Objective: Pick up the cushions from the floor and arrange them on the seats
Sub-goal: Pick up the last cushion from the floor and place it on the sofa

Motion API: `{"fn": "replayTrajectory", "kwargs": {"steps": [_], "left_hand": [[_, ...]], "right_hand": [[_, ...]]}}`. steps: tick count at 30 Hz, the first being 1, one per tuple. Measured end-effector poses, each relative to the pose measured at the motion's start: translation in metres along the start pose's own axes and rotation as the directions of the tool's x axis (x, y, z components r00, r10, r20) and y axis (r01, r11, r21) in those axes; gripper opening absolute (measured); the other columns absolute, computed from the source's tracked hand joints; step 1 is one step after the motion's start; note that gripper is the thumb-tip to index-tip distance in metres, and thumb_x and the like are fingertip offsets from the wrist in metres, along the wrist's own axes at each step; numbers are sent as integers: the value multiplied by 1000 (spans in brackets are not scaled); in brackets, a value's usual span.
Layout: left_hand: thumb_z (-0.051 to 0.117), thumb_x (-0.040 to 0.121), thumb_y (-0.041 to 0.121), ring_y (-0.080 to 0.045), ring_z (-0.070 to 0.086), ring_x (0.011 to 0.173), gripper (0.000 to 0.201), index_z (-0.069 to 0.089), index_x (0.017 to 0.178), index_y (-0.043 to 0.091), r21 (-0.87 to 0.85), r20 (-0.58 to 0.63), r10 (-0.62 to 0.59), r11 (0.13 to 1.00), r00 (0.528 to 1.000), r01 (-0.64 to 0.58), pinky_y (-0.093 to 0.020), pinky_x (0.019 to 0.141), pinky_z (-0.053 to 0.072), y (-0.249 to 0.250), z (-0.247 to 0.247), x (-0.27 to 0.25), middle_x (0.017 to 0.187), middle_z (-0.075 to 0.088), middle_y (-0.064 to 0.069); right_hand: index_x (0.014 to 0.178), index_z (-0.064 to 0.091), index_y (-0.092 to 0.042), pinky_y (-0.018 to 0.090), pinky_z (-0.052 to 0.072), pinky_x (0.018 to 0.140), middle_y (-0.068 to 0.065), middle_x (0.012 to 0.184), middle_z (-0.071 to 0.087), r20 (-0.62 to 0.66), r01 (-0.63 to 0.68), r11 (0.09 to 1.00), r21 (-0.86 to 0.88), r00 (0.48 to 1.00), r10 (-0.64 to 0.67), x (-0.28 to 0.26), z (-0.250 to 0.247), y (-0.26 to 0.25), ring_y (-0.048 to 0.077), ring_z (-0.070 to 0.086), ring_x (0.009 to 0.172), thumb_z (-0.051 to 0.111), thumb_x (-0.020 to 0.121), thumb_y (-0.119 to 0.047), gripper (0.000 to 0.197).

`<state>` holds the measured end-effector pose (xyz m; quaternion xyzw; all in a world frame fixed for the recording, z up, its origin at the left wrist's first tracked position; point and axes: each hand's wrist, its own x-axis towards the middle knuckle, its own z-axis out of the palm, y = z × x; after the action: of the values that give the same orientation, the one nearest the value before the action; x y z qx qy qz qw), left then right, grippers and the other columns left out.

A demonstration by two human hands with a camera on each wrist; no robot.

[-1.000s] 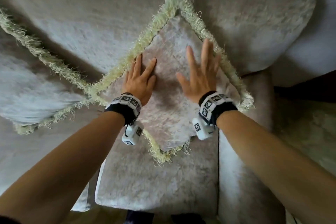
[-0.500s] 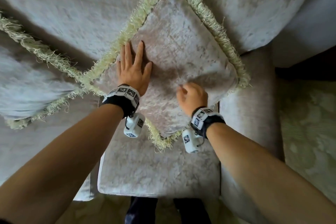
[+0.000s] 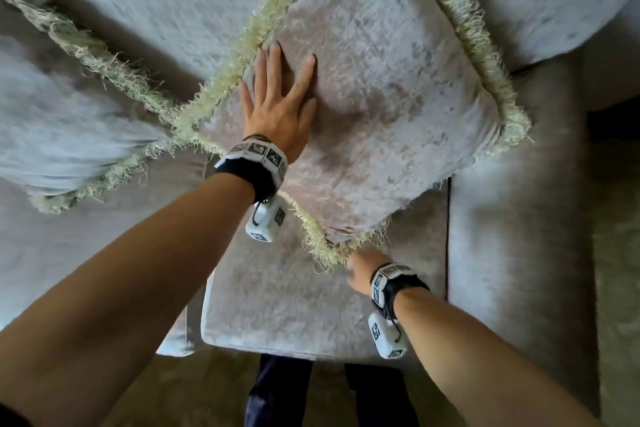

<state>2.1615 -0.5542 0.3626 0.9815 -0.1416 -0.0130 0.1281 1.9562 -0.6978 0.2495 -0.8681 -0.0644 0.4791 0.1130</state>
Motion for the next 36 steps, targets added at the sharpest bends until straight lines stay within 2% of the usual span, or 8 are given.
{"fn": "replayTrajectory", "kwargs": {"steps": [6, 11, 13, 16, 21, 27, 31, 36], "left_hand": [[58, 79, 67, -33, -1, 149, 93, 8, 152, 39, -72, -21, -29, 997, 999, 27, -58, 117, 2, 35, 6, 2, 162, -1, -12], [72, 76, 38, -34, 44, 119, 36, 68, 108, 22, -320, -203, -139, 945, 969, 69, -49, 99, 38, 37, -7, 31, 126, 54, -6], [69, 78, 30, -34, 49, 112, 16, 72, 86, 16, -325, -267, -98, 946, 959, 6, -51, 91, 42, 38, -12, 38, 107, 63, -3], [69, 78, 24, -32, 53, 105, 11, 71, 75, 13, -415, -308, -119, 910, 944, -20, -45, 86, 44, 44, -23, 40, 93, 67, 0], [71, 78, 28, -26, 56, 95, 14, 71, 73, 15, -406, -406, -79, 908, 910, -102, -31, 78, 41, 57, -36, 49, 92, 67, 2], [69, 80, 21, -31, 56, 97, 13, 70, 73, 9, -371, -419, -5, 914, 908, -166, -27, 82, 37, 39, -19, 39, 91, 66, -3], [66, 79, 13, -35, 54, 101, 6, 70, 79, 8, -391, -408, -20, 907, 913, -155, -45, 86, 45, 43, -16, 34, 97, 65, -8], [59, 87, 23, -38, 41, 128, 45, 55, 131, 16, -292, -317, 55, 944, 947, -153, -54, 105, 38, 35, -11, 21, 140, 44, -18]], "right_hand": [[118, 59, -10, 39, 50, 85, 15, 122, 62, -900, 315, 940, -126, 362, -242, 6, -98, -35, 31, 60, 108, 64, 73, -7, 45], [149, 36, -21, 58, 12, 119, 15, 164, -7, -115, 23, 982, -189, 992, -45, 4, -24, -7, 37, 3, 150, 66, 82, -26, 74], [141, 47, -11, 46, 39, 109, 20, 153, 35, 229, -97, 995, -38, 968, 104, -15, -8, 2, 37, 41, 136, 62, 90, -22, 54], [114, 61, -13, 31, 55, 68, 9, 101, 67, -44, 67, 998, -9, 997, -67, -29, -27, 1, 27, 60, 79, 57, 92, -12, 22], [138, 46, -17, 43, 35, 110, 1, 142, 53, -785, 283, 912, -296, 472, -401, -9, -95, -42, 26, 47, 128, 49, 82, -22, 56], [147, 44, -18, 54, 26, 115, 14, 159, 28, -154, -26, 999, 29, 988, 30, -2, -25, 19, 34, 29, 146, 59, 92, -25, 57], [89, 62, -8, 35, 54, 80, 8, 111, 63, -129, 153, 987, 43, 981, -146, -26, -53, -2, 33, 65, 94, 54, 91, -9, 9], [106, 66, -11, 46, 45, 99, 10, 115, 64, -874, 298, 928, -225, 359, -328, -26, -140, -22, 26, 56, 110, 64, 80, -14, 27]]}}
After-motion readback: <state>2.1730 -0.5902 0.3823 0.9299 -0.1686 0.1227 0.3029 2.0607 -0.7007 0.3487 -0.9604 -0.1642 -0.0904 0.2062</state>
